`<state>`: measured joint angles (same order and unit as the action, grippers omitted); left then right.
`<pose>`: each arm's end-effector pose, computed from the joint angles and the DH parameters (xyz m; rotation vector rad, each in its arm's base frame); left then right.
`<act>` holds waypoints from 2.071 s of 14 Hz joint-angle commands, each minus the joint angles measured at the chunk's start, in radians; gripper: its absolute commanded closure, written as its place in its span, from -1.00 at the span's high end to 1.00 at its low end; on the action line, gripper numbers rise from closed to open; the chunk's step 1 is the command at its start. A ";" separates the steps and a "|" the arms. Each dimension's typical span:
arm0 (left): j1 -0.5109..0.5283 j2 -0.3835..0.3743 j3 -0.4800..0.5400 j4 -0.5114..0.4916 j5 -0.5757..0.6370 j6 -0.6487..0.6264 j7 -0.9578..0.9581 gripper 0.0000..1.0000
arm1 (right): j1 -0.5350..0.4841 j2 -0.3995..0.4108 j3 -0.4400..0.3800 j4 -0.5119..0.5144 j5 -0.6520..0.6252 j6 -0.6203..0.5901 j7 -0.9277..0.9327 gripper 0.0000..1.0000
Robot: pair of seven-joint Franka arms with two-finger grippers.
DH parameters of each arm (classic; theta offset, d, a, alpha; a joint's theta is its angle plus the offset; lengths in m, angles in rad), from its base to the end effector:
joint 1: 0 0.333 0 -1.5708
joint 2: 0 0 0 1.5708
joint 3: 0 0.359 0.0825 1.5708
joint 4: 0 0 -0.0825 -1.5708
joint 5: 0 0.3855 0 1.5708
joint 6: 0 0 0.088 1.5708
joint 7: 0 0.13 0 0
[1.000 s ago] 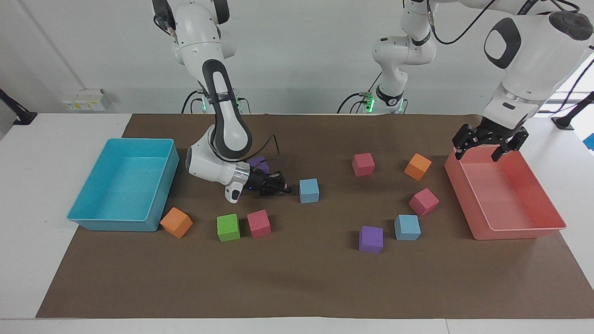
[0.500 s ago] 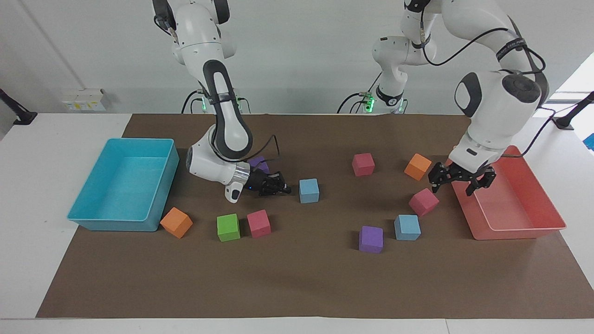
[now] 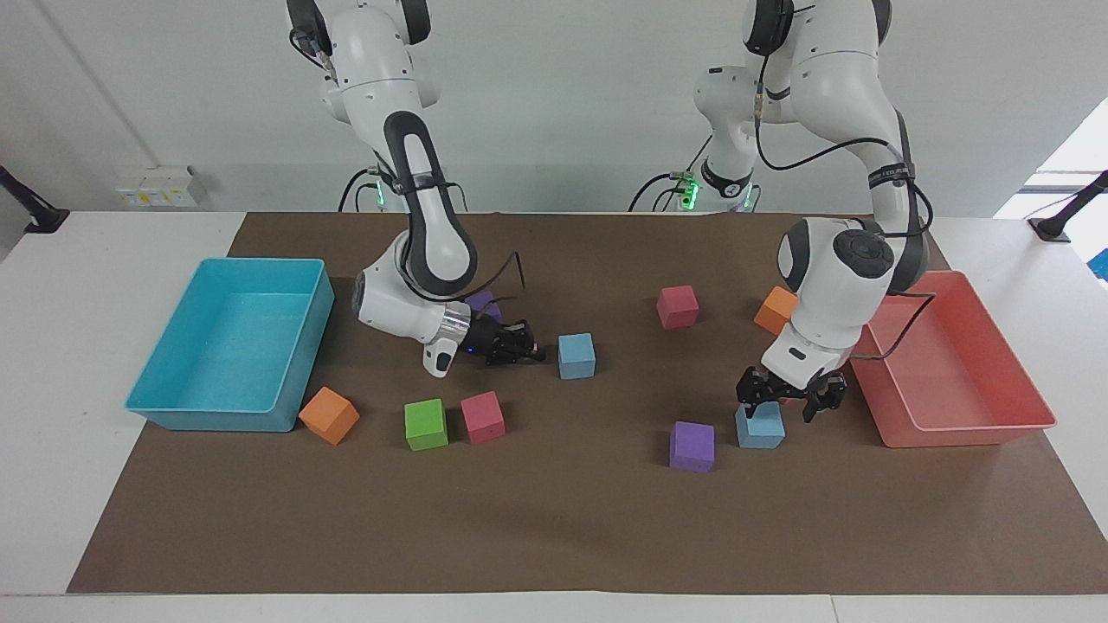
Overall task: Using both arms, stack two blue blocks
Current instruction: 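Close the left gripper on the light blue cube and lift it, then carry the light blue cube with the left gripper toward the center cube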
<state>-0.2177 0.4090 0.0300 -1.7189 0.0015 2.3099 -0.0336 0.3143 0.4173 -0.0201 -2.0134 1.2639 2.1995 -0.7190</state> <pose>0.6867 -0.1327 0.3840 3.1114 -0.2472 0.2856 0.5775 0.2287 0.2667 -2.2263 -0.1000 -0.0029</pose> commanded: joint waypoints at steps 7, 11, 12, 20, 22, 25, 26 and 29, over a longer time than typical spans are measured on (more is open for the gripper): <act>-0.026 0.056 0.013 -0.057 -0.006 0.057 -0.009 1.00 | -0.001 -0.017 0.006 -0.022 0.035 0.019 -0.030 -1.00; -0.043 0.079 0.016 -0.059 -0.006 0.089 -0.037 1.00 | -0.001 -0.017 0.005 -0.022 0.035 0.019 -0.030 -1.00; -0.043 0.079 0.018 -0.057 -0.006 0.086 -0.037 1.00 | -0.001 -0.017 0.006 -0.022 0.035 0.019 -0.030 -1.00; -0.032 0.008 0.018 -0.056 -0.006 0.004 -0.063 -0.73 | 0.000 -0.017 0.005 -0.022 0.035 0.020 -0.030 -1.00; -0.032 -0.027 0.018 -0.053 -0.006 -0.065 -0.065 -0.73 | 0.000 -0.017 0.005 -0.022 0.035 0.022 -0.030 -1.00; -0.058 -0.067 0.018 -0.047 -0.006 -0.136 -0.124 -0.72 | 0.000 -0.017 0.005 -0.022 0.035 0.023 -0.030 -1.00; -0.087 -0.068 0.018 -0.045 0.000 -0.139 -0.174 -0.72 | 0.000 -0.017 0.005 -0.022 0.035 0.023 -0.030 -1.00; -0.185 -0.070 0.018 -0.042 0.002 -0.139 -0.302 -0.72 | 0.000 -0.017 0.005 -0.022 0.035 0.023 -0.030 -1.00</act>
<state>-0.3280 0.3472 0.0302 -1.7583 0.0015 2.1855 -0.2552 0.3143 0.4173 -0.0201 -2.0137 1.2640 2.2012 -0.7190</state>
